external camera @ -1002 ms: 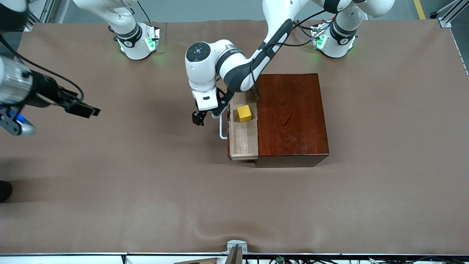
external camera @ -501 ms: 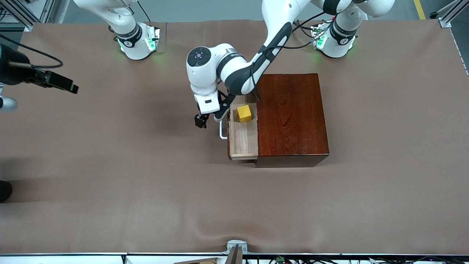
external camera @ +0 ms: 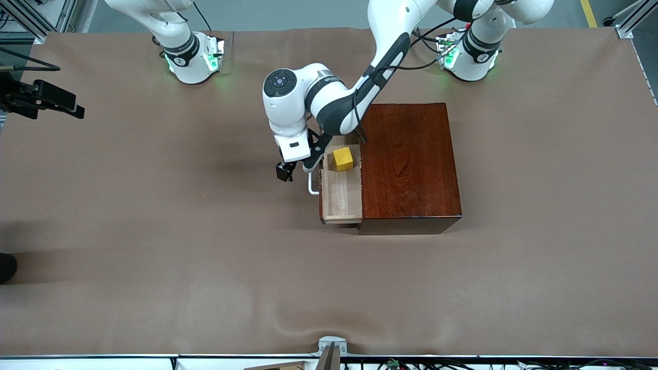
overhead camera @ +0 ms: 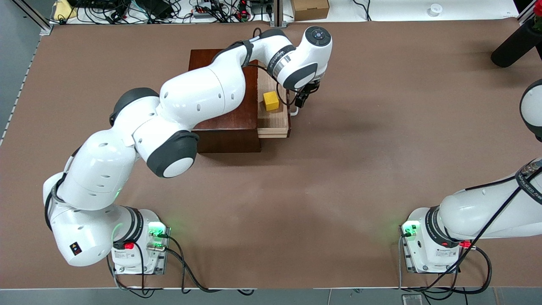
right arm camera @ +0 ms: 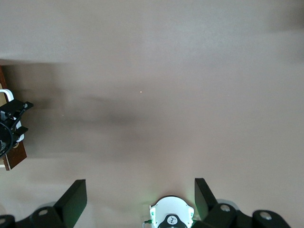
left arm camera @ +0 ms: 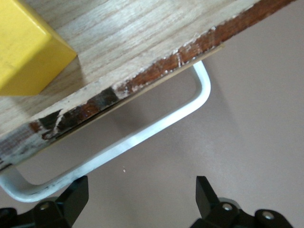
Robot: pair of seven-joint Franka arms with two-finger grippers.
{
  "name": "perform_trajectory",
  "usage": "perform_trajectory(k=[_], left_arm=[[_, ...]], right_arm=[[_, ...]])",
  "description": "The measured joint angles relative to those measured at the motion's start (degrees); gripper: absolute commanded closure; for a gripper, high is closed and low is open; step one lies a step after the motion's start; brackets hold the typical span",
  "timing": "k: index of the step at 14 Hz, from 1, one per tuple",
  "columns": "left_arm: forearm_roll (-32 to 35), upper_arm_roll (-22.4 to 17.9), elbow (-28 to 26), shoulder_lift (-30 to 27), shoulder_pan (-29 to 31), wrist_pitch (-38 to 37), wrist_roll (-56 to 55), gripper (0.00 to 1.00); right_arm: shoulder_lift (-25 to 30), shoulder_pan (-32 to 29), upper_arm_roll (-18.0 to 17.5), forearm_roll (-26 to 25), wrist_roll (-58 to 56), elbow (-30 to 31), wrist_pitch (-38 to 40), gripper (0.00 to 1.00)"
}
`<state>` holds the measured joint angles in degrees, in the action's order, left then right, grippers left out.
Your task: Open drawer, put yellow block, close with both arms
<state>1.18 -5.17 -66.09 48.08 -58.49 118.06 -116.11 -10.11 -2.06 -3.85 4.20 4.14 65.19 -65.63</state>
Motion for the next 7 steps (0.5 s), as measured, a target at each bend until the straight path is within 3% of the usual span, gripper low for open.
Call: perform_trajectory(k=[2, 7], left_arm=[[0.0, -0.02, 0.26, 0.0, 0.23, -1.63, 0.0, 0.0], [-0.01, -0.18, 0.78, -0.02, 1.24, -5.32, 0.0, 0.0]], right_arm=[[0.61, -2.79, -2.47, -0.09, -2.1, 1.33, -1.14, 0.0], [2.97, -3.12, -1.98, -0.1, -4.36, 5.24, -3.39, 0.0]])
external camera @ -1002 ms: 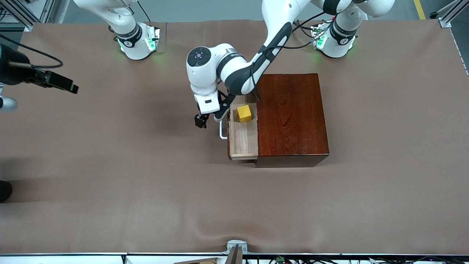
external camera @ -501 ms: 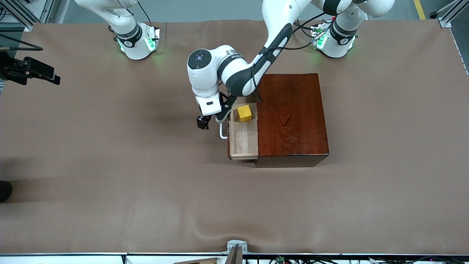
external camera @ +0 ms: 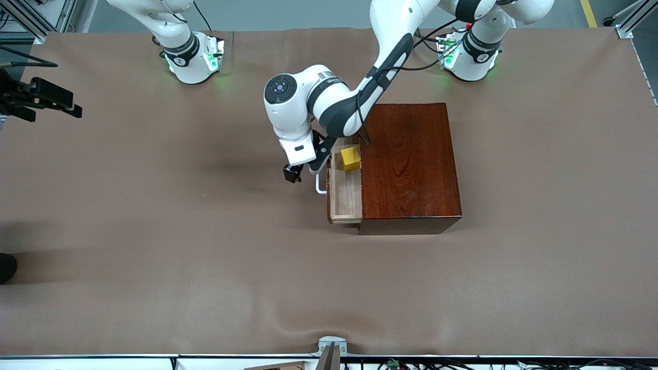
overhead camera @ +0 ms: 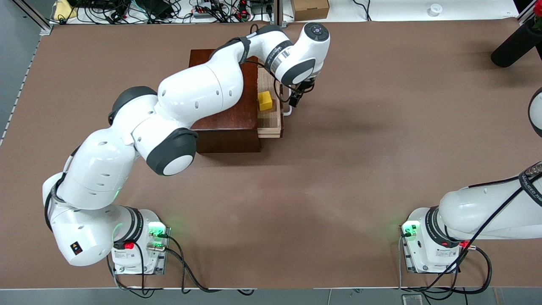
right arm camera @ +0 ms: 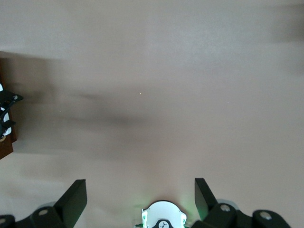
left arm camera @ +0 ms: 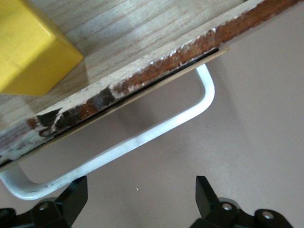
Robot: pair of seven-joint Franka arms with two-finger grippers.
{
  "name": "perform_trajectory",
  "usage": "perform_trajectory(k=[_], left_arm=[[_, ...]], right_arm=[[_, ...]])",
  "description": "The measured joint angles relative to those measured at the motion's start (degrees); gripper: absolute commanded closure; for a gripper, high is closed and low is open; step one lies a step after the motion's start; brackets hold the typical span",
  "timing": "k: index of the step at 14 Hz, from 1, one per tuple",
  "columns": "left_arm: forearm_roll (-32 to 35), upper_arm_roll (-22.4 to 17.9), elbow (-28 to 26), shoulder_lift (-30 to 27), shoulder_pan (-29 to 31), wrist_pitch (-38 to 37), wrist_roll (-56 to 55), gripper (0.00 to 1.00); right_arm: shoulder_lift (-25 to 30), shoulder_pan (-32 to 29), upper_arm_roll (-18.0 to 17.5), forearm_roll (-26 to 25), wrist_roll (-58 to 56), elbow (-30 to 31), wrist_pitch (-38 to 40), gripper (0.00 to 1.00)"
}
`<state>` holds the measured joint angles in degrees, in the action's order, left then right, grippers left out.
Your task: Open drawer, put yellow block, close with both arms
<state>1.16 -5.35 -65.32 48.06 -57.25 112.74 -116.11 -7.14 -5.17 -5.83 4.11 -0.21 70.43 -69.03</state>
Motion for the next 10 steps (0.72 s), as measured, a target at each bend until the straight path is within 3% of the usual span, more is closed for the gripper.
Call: perform_trajectory(k=[4, 10], left_arm=[[-0.04, 0.02, 0.1, -0.05, 0.54, -1.9, 0.0, 0.0], [-0.05, -0.18, 0.18, -0.22, 2.61, -6.15, -0.11, 0.0]], right_arm=[[3.07, 3.19, 3.94, 0.0, -0.14, 4.75, -2.95, 0.0], [5.06, 4.16, 4.4, 0.0, -0.26, 7.46, -4.39, 0.0]])
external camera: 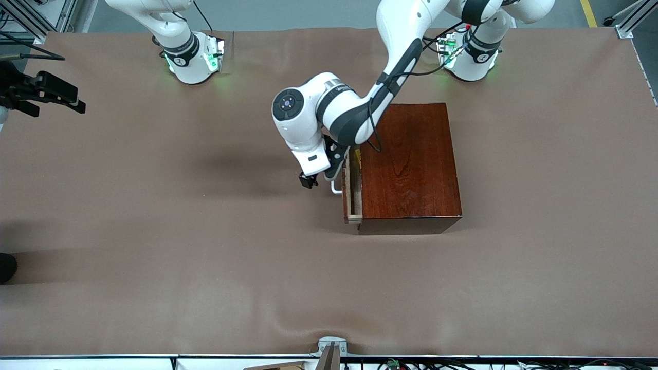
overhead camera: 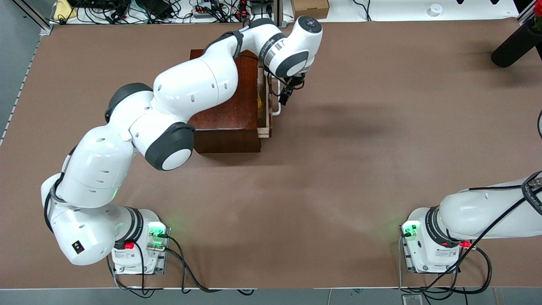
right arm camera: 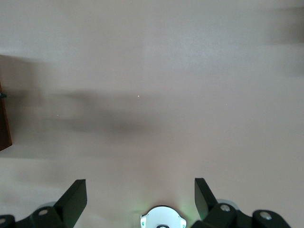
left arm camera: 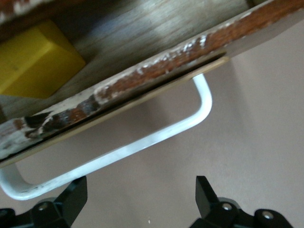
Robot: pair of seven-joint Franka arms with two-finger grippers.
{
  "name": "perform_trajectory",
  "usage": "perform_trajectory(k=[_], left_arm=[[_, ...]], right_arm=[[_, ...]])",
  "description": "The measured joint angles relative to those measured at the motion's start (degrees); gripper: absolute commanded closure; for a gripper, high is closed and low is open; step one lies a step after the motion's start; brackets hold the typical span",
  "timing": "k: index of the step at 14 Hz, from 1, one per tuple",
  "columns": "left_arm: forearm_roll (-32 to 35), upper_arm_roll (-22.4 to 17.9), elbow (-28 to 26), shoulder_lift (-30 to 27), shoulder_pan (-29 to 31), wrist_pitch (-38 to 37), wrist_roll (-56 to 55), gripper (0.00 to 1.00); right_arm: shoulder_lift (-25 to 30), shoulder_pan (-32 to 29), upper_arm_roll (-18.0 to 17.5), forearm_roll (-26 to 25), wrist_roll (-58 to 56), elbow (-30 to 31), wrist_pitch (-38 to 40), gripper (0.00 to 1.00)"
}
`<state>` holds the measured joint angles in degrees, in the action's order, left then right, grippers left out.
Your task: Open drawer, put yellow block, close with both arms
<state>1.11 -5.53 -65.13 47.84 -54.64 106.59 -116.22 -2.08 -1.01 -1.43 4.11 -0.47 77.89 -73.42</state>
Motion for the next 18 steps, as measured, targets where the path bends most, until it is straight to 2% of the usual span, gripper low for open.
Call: perform_trajectory(k=[6, 15, 18], left_arm=[[0.0, -0.43, -0.02, -0.05, 1.5, -3.52, 0.19, 0.0], [0.01, -0.46, 0.02, -0.34, 2.68, -4.24, 0.29, 0.0], [0.06, -0.23, 0.54, -2.57, 2.29, -4.16, 1.78, 0.0]], right_arm=[[0.01, 0.14, 0.2, 0.0, -0.02, 0.0, -0.85, 0.0], [0.01, 0.26, 0.3, 0.05, -0.04, 0.0, -1.17, 0.0], [0.01, 0.27, 0.35, 0.05, -0.04, 0.01, -1.17, 0.0]])
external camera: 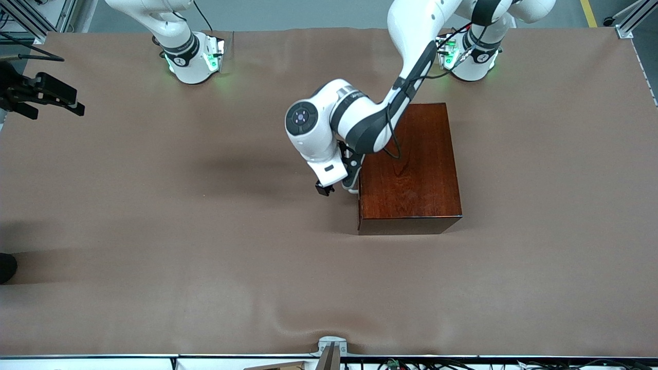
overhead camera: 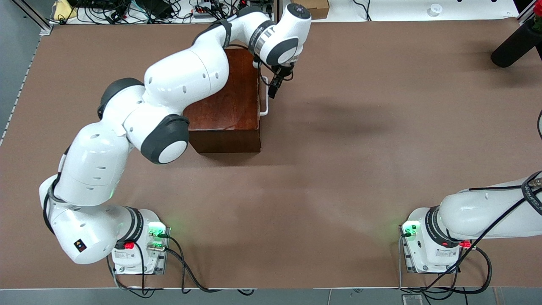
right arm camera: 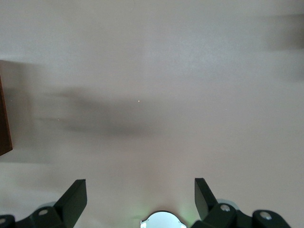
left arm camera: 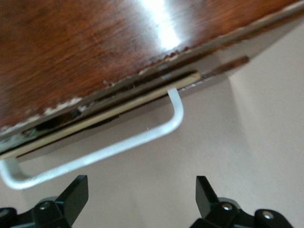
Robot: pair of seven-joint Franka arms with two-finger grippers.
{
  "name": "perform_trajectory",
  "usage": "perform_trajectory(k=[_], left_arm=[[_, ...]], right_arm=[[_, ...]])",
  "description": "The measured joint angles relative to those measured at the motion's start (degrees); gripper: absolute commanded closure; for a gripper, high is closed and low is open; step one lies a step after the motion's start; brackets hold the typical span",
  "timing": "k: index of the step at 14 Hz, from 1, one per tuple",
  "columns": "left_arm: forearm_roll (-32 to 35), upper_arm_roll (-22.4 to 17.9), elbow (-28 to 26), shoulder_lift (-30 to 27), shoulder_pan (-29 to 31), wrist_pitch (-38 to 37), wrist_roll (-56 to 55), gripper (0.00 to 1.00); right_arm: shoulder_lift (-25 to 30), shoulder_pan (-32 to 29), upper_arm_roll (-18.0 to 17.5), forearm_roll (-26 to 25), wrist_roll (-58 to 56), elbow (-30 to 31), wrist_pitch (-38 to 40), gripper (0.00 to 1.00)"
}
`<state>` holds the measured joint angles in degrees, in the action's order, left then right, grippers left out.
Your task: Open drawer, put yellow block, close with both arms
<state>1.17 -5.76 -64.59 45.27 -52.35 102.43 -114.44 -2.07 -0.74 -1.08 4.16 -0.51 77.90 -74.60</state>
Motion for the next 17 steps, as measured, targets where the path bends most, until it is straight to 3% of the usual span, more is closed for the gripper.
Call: perform_trajectory(k=[3, 6, 12, 17], left_arm=[[0.02, 0.01, 0.84, -7.43, -0.89, -0.62, 4.27, 0.0], [0.07, -0.64, 0.8, -16.73, 0.92, -9.09, 13.54, 0.0], [-0.3, -0.69, -0.47, -28.68, 12.57, -20.52, 39.29, 0.0], [-0.67, -0.67, -2.42, -32.72, 22.95, -25.9, 64.5, 0.0]], right_arm=[[0.0, 0.0, 0.08, 0.0, 0.0, 0.03, -0.03, 0.0], [0.0, 0.0, 0.25, 0.0, 0.0, 0.05, -0.1, 0.0], [0.0, -0.01, 0.66, 0.0, -0.01, 0.8, -1.58, 0.0], [-0.01, 0.0, 0.68, 0.0, -0.02, 0.99, -1.78, 0.0]])
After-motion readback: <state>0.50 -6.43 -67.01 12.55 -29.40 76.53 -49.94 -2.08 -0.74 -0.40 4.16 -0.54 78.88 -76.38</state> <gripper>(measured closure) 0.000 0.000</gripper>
